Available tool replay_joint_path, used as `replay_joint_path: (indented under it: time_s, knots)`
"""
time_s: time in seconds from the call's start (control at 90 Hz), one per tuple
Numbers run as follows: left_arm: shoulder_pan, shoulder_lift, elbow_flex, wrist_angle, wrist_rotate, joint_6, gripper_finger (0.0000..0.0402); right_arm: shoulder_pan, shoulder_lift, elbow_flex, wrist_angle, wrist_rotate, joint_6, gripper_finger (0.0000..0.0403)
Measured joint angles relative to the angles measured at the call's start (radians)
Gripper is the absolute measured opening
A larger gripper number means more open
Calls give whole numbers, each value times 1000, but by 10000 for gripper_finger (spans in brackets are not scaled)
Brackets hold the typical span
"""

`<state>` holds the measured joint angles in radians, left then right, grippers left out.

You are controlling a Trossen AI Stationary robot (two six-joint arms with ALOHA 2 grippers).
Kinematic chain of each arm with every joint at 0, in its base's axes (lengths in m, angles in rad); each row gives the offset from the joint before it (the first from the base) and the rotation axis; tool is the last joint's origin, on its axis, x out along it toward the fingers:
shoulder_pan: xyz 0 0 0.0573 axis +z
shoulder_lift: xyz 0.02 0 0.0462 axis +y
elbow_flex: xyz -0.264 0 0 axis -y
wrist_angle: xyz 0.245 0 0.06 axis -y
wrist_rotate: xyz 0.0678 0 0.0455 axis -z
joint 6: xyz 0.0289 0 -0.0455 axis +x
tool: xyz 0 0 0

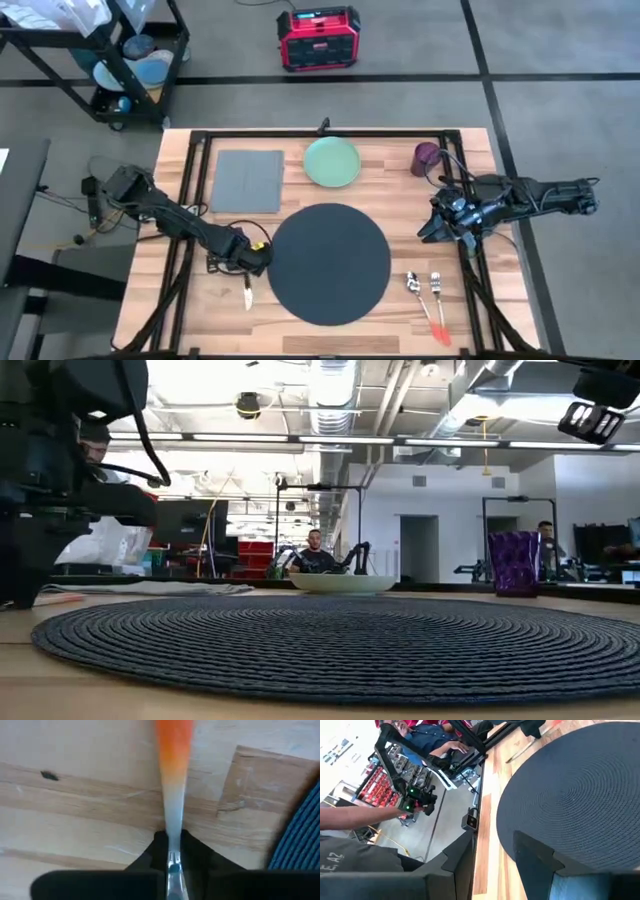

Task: Set table place
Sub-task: Put the orange table knife on the dark gray placemat

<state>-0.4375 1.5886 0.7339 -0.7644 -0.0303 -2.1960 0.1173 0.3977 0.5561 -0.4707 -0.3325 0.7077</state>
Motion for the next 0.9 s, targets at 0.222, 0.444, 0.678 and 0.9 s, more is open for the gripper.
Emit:
replay_joint_path:
  time_s: [0.222,0.444,0.678,0.9]
  knots:
    - [39,14,209,-184,-214,224,2,0,0,16,0,0,-39,109]
    - [110,34,465,-179,-328,486,3,1,0,16,-5,0,-50,94]
    - [184,172,620,-12,-282,740,2,7,0,16,-8,-12,-53,91]
    - [197,348,807,-136,-205,766,0,7,0,16,-8,-140,0,92]
